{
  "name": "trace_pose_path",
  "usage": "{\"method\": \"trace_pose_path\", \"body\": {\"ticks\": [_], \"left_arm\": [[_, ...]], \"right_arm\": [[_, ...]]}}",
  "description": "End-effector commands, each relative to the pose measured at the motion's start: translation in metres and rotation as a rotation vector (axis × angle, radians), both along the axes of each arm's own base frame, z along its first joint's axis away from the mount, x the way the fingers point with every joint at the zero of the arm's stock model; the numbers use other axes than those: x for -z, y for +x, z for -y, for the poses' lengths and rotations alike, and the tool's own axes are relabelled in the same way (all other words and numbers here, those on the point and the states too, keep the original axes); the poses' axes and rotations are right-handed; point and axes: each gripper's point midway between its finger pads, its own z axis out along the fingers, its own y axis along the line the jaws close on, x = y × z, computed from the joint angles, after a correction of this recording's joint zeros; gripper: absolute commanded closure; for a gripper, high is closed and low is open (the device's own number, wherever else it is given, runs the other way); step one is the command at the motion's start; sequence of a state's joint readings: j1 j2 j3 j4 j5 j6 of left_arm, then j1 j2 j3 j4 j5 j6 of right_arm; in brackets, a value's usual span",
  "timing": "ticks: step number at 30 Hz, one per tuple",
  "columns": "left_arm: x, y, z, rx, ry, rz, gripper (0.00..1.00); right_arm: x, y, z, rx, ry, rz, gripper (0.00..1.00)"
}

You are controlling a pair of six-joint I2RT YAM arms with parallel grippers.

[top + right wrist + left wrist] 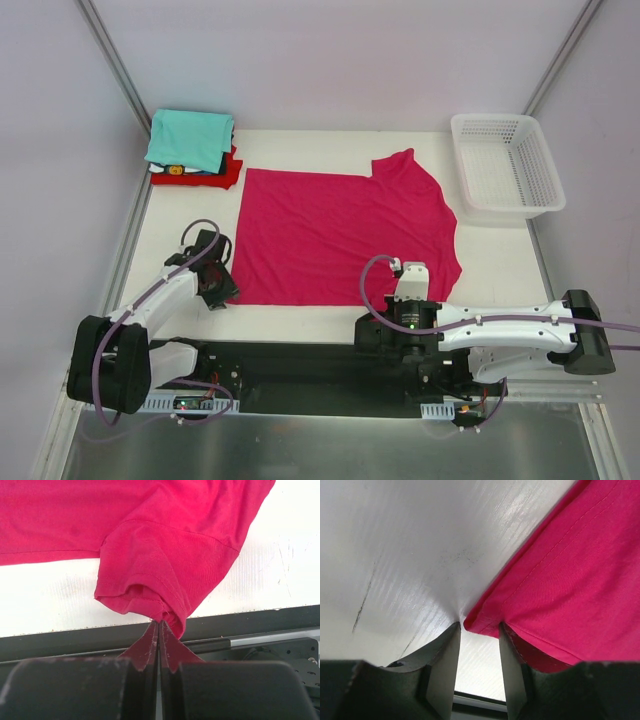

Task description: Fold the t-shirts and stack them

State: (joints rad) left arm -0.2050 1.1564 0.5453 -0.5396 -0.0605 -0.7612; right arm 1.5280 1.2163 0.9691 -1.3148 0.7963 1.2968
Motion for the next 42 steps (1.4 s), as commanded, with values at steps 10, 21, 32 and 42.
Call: {"method": "trace_pose_path", "body": {"ticks": [10, 21, 32, 42], "left_arm": [[-0.002, 0.01, 0.0, 0.008, -0.03, 0.021, 0.86], [-0.023, 0.008, 0.012, 0.01, -0.117, 0.071, 1.0], [-0.083, 0.006, 0.003, 0.023, -0.083, 0.186, 1.0], [-0.098, 0.002, -0.009, 0.016, -0.021, 0.203, 1.0]], "right_arm": [[-0.025, -0.001, 0.074, -0.005, -0.316, 0.0, 0.99], [-0.027, -0.001, 0.082, -0.03, -0.295, -0.004, 0.99], [-0.026, -0.003, 0.1, -0.035, -0.183, -0.006, 0.99], [-0.02, -0.007, 0.112, -0.057, -0.141, -0.03, 0.99]]}}
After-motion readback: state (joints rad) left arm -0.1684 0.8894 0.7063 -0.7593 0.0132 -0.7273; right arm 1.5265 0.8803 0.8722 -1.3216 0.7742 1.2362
